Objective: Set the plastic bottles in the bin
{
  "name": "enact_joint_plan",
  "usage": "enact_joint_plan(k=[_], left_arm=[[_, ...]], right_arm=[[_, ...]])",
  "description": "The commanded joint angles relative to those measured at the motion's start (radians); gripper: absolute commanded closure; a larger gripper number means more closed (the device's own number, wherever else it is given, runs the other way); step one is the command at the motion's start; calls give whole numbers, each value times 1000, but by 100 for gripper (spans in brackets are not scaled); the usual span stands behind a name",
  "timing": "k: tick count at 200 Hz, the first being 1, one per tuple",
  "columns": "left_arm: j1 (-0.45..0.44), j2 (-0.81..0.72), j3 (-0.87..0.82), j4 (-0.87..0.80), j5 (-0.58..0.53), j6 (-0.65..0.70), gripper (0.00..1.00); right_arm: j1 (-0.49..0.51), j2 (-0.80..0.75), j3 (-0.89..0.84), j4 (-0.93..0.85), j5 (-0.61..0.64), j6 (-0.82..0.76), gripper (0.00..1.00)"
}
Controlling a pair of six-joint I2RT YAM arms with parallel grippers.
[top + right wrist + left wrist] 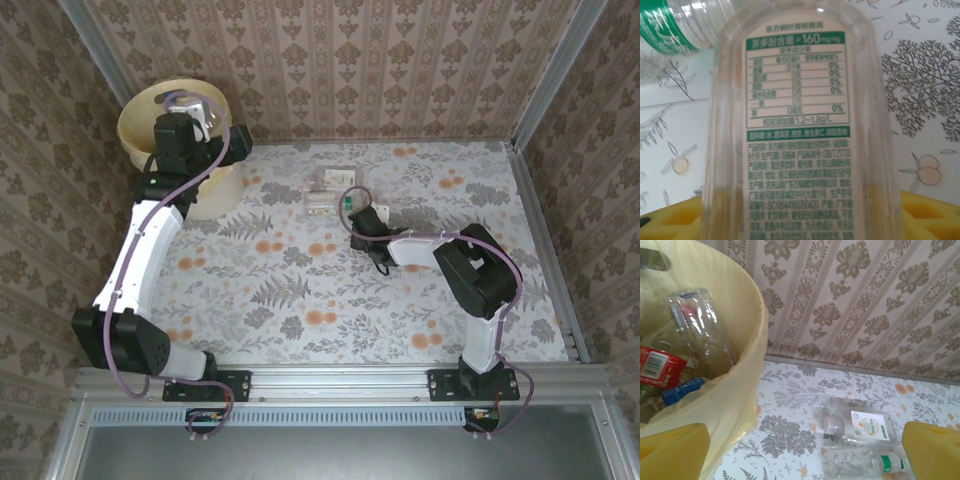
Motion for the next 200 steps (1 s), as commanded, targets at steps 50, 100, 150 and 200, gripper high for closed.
enact_joint_plan(k=[50, 100, 150, 200], left_arm=[[-64, 71, 54, -10, 151, -35, 0], [-139, 119, -97, 171, 333, -222, 0], [-249, 180, -205, 341, 461, -304, 0], [-373, 247, -233, 453, 495, -335, 0]], right_arm=[[-35, -302, -254, 215, -132, -146, 48], [-35, -484, -346, 213, -288, -225, 53], [-33, -553, -382, 341, -448, -226, 53], [-26, -513, -379, 480, -526, -187, 54]])
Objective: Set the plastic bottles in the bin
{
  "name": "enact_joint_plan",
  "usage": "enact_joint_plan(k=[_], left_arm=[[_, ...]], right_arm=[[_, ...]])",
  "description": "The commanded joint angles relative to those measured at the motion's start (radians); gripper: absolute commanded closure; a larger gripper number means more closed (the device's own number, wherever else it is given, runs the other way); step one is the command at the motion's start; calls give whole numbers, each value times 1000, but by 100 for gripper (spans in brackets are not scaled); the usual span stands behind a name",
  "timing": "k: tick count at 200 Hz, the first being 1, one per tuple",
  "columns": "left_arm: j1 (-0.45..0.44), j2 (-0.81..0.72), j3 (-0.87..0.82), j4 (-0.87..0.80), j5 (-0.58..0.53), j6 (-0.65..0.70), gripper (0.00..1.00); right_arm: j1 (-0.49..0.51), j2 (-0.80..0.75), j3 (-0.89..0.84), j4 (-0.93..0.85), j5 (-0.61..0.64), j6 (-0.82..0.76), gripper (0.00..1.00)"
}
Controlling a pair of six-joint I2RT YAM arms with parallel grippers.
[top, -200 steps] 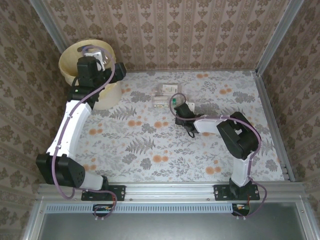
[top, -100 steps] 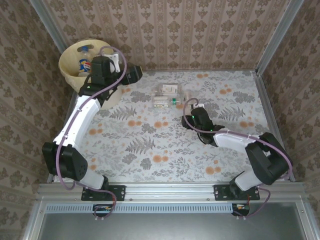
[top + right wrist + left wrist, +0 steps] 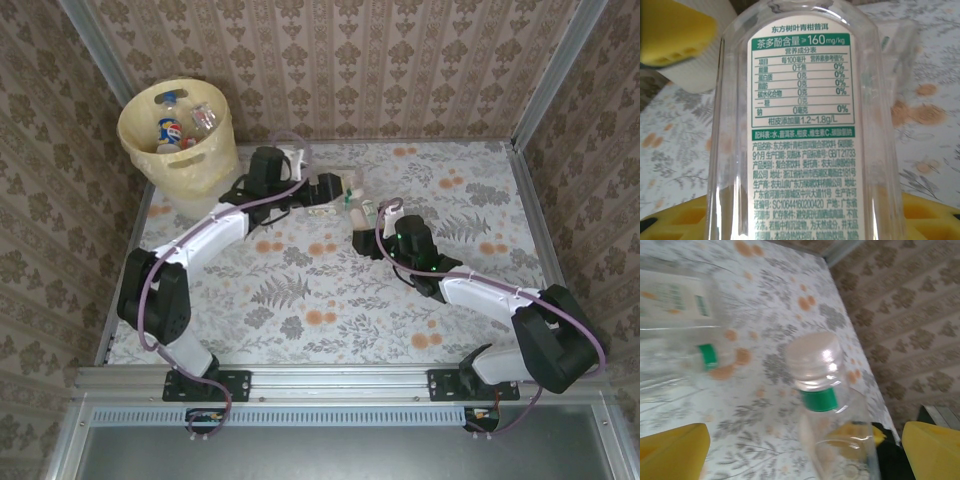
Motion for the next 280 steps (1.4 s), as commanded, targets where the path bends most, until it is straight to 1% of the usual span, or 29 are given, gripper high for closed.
enact_joint_plan(k=[1, 20, 33, 37, 64, 83, 90, 119, 128, 139, 158, 177, 187, 188, 191, 194, 228, 255, 280], left_arm=[[-29, 15, -22, 125, 38, -49, 0], [-47, 52, -3, 118, 38, -69, 0], [-61, 77, 10, 117, 38, -89, 0], [-65, 83, 12, 119, 39, -93, 0], [-95, 105, 10, 111, 18, -106, 0], [-99, 115, -2, 157, 52, -129, 0], [-99, 116, -7, 186, 66, -138, 3], [-97, 115, -6, 199, 67, -135, 23], [-96, 116, -6, 198, 64, -137, 29], [-92, 117, -5, 193, 53, -139, 34], [-85, 117, -3, 178, 34, -136, 37], [-74, 106, 4, 145, 7, -112, 39], [-66, 96, 9, 119, -17, -94, 40], [-66, 95, 10, 117, -20, -92, 39], [-64, 91, 11, 109, -27, -87, 39], [-60, 88, 12, 104, -33, -81, 39], [-27, 47, 38, 20, -102, -11, 40], [7, 15, 79, -53, -160, 56, 39], [38, -9, 144, -138, -232, 124, 40]], right_arm=[[7, 20, -4, 124, -79, 24, 54], [13, 33, 5, 164, -96, 37, 53], [16, 33, 9, 199, -76, 51, 53], [16, 61, 12, 206, -68, 56, 53], [19, 91, 40, 243, -42, 66, 53], [23, 113, 59, 269, -54, 63, 52], [25, 119, 65, 275, -60, 61, 52], [27, 129, 59, 322, -83, 64, 49], [27, 128, 54, 329, -95, 63, 47], [27, 121, 52, 318, -118, 54, 41], [28, 102, 55, 262, -153, 38, 26], [27, 64, 43, 205, -162, 8, 15], [27, 47, 28, 182, -147, -11, 11], [27, 46, 26, 180, -145, -13, 10], [28, 15, 22, 172, -139, -17, 2], [27, 1, 17, 165, -132, -21, 0], [26, -131, -34, 78, -37, -66, 0], [25, -222, -68, 27, 101, -70, 0], [22, -259, -88, 0, 214, -68, 0]])
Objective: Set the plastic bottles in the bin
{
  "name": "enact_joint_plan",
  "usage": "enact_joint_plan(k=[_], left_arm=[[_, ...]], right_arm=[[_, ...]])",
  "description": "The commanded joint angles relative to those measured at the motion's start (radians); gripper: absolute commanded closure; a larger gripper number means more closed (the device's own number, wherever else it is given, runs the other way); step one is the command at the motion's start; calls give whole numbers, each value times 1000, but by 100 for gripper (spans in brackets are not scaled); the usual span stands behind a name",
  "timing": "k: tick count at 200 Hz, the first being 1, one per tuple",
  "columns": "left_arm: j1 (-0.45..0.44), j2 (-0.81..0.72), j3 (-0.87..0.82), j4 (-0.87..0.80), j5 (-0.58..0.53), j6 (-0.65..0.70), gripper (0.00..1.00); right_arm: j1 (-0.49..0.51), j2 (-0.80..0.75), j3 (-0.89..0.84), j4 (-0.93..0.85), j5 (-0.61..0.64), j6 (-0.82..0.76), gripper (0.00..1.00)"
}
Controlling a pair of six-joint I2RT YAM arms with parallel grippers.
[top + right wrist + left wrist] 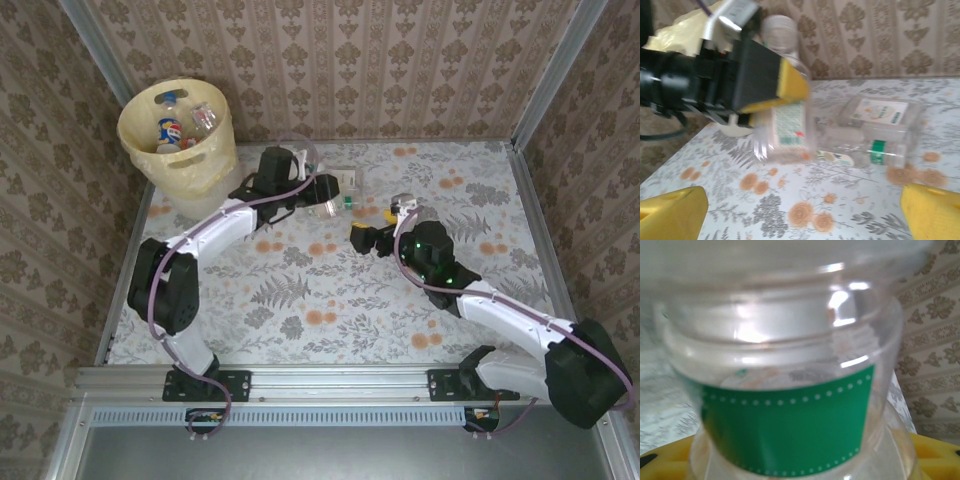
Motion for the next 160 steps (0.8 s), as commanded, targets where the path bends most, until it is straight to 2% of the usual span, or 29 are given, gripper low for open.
enact_joint_plan(k=[1, 41, 46, 96, 160], left_arm=[[29, -74, 89, -94, -94, 109, 40], [66, -113, 235, -246, -251, 264, 40], [98, -117, 252, -260, -269, 281, 40], [186, -117, 443, -327, -449, 455, 40], [304, 17, 746, -484, -675, 582, 41]], right_arm=[[1, -39, -31, -60, 161, -21, 0], [-4, -42, -37, -80, 228, -4, 0], [-4, -41, -37, -82, 230, -2, 0], [-7, -21, -31, -92, 247, 12, 0], [-9, -16, -29, -113, 250, 14, 0]])
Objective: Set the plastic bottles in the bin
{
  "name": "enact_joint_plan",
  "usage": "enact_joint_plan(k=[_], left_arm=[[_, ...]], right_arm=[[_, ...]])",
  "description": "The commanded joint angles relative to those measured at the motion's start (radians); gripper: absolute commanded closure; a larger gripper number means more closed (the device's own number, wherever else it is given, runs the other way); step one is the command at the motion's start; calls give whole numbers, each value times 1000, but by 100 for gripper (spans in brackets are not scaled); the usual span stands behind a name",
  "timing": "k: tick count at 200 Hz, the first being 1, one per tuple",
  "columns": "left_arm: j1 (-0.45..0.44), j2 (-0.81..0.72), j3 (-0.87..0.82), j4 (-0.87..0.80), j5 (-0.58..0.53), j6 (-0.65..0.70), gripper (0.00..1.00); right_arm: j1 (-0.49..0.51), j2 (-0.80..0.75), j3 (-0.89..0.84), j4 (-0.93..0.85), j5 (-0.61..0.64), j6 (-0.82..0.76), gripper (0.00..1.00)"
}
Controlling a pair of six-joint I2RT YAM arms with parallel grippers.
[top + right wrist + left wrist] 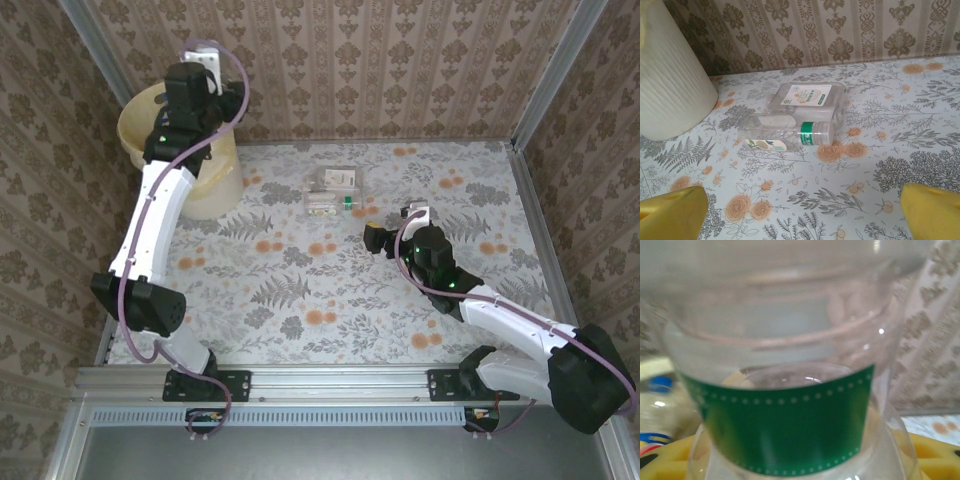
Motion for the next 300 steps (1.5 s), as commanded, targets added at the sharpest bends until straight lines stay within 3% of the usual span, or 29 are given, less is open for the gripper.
enact_joint_plan(k=[1, 45, 95, 150, 201, 266, 300], left_arm=[[48, 56, 85, -87, -126, 86, 41], [165, 143, 184, -127, -88, 68, 41], [275, 274, 300, -166, 142, -12, 41], [294, 353, 357, -267, 159, -70, 41], [291, 371, 342, -278, 310, -144, 40], [284, 390, 440, -335, 358, -203, 15], [282, 344, 432, -319, 392, -213, 9]], right_arm=[[-6, 6, 4, -15, 27, 14, 0], [-8, 15, 14, -23, 24, 13, 0], [-8, 13, 25, -46, 19, 14, 0], [-9, -2, 21, -72, 24, 19, 0], [-10, 9, 24, -81, 21, 20, 0], [-10, 23, 30, -92, 14, 26, 0], [-10, 34, 30, -89, 12, 30, 0]])
